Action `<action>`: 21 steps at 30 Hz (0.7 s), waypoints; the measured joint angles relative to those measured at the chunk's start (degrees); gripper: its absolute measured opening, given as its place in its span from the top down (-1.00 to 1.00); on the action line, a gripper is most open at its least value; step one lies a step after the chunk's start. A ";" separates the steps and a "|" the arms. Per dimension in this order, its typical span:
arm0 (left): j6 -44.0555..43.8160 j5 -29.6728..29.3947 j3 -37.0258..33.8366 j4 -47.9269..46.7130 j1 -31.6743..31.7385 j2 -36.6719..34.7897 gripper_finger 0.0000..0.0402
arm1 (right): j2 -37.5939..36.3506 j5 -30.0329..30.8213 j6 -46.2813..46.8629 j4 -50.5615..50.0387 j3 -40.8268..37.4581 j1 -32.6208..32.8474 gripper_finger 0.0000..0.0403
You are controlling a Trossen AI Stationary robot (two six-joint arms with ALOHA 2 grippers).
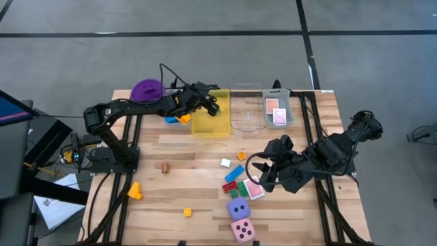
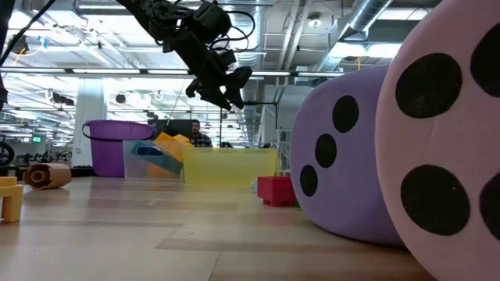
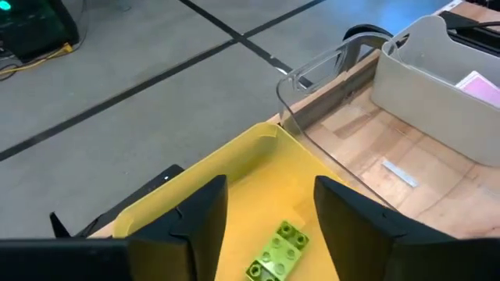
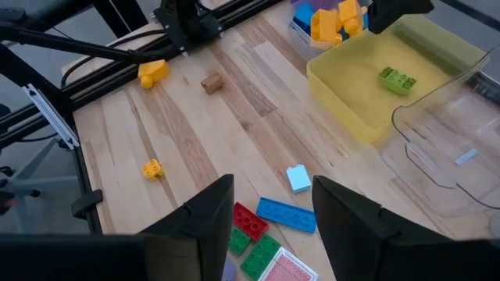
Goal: Pick & Place Toys
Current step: Put the small light blue game piece into the yellow bin
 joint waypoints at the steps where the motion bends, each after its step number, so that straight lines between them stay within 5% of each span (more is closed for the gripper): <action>1: -0.04 1.62 0.00 -0.03 -0.04 0.00 0.05 | 0.00 0.00 0.02 0.06 0.00 0.00 0.17; 13: 0.86 41.24 0.00 -0.13 -5.04 0.00 0.05 | 0.00 0.00 -0.48 0.17 0.00 -0.04 0.17; 21: 13.54 45.38 0.00 -1.06 -16.06 0.24 -0.07 | 0.00 0.02 -0.63 0.15 0.00 -0.03 0.17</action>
